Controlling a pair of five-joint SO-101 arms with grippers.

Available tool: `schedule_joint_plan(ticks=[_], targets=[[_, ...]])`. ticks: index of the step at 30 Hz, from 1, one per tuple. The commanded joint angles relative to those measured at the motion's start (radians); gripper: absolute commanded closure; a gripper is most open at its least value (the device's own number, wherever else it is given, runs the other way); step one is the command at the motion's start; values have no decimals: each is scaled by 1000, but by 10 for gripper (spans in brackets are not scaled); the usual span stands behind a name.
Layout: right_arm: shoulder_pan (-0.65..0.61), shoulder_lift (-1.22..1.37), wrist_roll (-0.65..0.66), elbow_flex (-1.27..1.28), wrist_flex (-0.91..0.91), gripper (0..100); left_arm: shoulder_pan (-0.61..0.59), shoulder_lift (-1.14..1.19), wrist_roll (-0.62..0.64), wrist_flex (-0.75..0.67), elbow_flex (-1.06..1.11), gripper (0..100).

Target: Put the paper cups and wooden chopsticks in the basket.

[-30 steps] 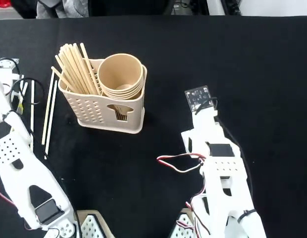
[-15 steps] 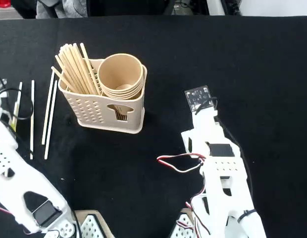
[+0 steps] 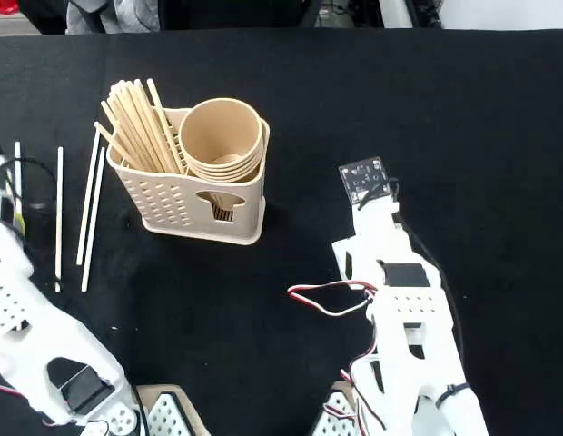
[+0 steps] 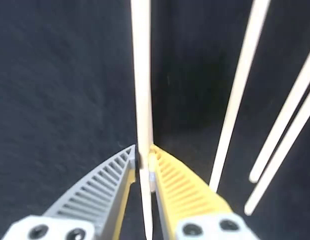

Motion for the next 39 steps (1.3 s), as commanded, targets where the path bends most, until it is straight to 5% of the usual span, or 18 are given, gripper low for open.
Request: schedule_joint_plan(ticks=[1, 14, 19, 26, 39], targets=[[14, -5, 8, -10, -11, 970, 59, -91, 68, -95, -1, 929], [14, -5, 8, -10, -11, 970, 88, -91, 87, -245, 4, 848], [14, -5, 8, -10, -11, 970, 38, -91, 241, -367, 4, 848], [14, -5, 8, -10, -9, 970, 45, 5, 239, -514, -25, 847], [15, -5, 8, -10, -9, 970, 85, 508, 143, -250, -545, 853]])
